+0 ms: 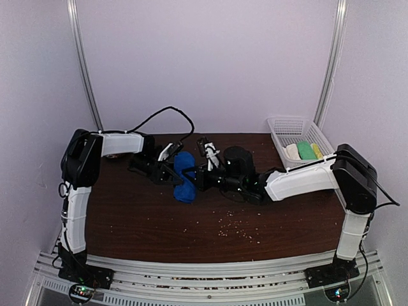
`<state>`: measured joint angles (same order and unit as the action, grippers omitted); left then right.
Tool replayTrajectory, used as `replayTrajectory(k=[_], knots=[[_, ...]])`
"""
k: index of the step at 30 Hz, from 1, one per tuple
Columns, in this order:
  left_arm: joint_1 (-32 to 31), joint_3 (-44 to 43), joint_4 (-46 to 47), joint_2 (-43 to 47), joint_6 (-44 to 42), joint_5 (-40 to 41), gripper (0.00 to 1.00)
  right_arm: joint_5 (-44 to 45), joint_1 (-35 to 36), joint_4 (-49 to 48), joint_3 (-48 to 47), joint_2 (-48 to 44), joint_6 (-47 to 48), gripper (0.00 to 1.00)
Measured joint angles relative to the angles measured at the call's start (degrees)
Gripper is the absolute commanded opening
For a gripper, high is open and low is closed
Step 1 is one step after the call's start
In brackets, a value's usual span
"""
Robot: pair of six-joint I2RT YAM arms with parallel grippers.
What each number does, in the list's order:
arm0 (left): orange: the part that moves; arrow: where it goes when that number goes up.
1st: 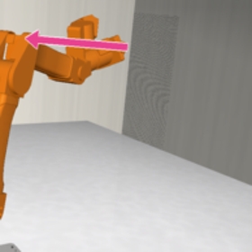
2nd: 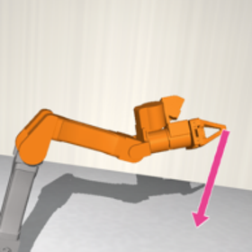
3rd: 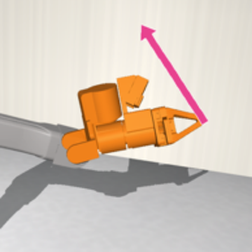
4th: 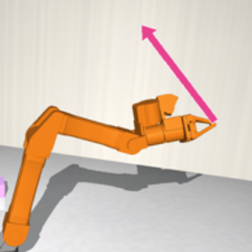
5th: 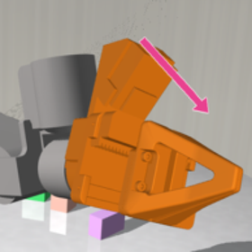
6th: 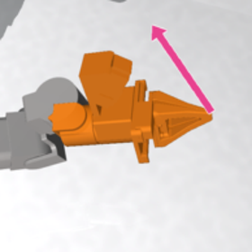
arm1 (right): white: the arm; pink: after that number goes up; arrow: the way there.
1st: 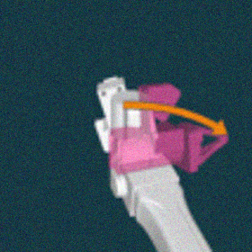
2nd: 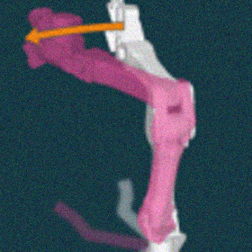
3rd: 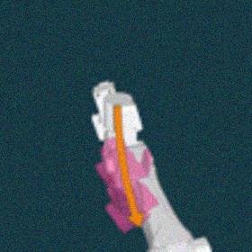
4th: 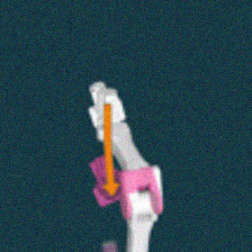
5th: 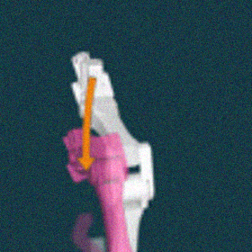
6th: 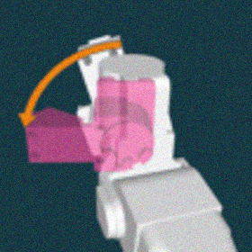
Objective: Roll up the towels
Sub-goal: Pass from the right arm to the left
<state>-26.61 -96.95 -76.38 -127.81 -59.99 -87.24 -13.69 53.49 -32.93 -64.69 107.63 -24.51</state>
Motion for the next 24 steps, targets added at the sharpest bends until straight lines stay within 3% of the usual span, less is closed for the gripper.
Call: replayTrajectory(k=[10,12,16,19,24], knots=[[-0.09,-1.29,2.47,-2.97,6.40,1.33,0.60,15.76,4.44,7.89,-2.69,0.02,-0.50,0.00],[-0.09,-0.44,6.64,-2.78,11.28,2.38,0.63,18.73,5.07,9.62,-3.41,0.07,-0.57,0.00],[-0.07,8.48,22.73,0.85,26.69,6.23,0.72,23.56,6.12,12.83,-4.61,0.50,-1.40,0.01],[-0.13,14.38,32.98,4.92,36.48,10.03,0.73,25.62,6.67,13.18,-4.61,0.85,-2.64,0.00],[-0.13,15.19,42.01,8.37,44.17,11.56,0.77,26.23,6.60,9.44,-4.55,1.38,-4.39,0.00]])
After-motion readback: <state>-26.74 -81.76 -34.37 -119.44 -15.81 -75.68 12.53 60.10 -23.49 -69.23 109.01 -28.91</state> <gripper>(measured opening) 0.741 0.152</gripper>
